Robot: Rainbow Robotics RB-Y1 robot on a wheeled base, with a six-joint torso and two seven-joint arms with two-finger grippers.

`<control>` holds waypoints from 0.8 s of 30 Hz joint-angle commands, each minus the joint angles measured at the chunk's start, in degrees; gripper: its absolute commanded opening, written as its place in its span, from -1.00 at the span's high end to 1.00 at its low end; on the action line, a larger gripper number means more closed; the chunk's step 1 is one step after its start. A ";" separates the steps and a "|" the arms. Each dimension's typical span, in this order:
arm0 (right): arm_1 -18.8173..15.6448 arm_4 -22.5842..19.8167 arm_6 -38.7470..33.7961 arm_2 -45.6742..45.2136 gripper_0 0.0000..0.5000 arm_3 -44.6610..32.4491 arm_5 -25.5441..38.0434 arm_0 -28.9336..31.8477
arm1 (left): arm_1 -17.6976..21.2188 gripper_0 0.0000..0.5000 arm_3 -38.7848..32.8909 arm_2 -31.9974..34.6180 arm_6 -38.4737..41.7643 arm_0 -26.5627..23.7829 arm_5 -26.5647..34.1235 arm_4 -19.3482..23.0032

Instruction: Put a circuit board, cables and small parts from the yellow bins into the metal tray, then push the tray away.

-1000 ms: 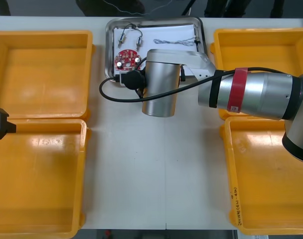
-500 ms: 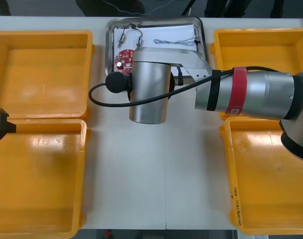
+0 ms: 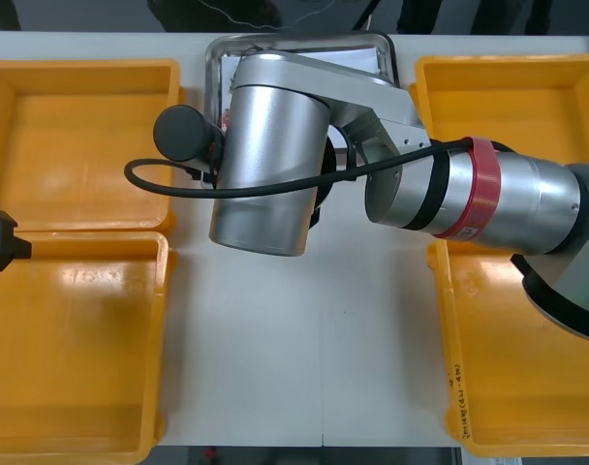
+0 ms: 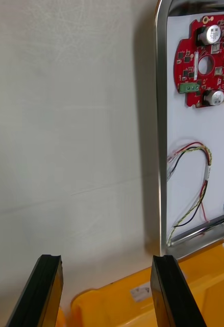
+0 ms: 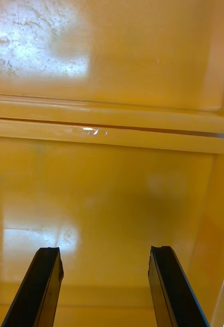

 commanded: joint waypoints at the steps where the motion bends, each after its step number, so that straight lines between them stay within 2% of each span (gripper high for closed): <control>1: 3.06 -0.03 -7.62 -5.56 -1.00 -6.34 5.32 3.75 | 2.50 -1.00 -1.76 1.74 -4.88 1.07 0.34 0.37; 15: 2.79 0.06 -22.21 -17.95 -1.00 -26.12 5.54 18.25 | 2.50 -1.00 -1.76 1.74 -4.88 1.07 0.34 0.37; 24: -0.81 -0.03 -31.79 -27.62 -1.00 -33.85 5.54 27.65 | 2.50 -1.00 -1.76 1.74 -4.88 1.07 0.34 0.37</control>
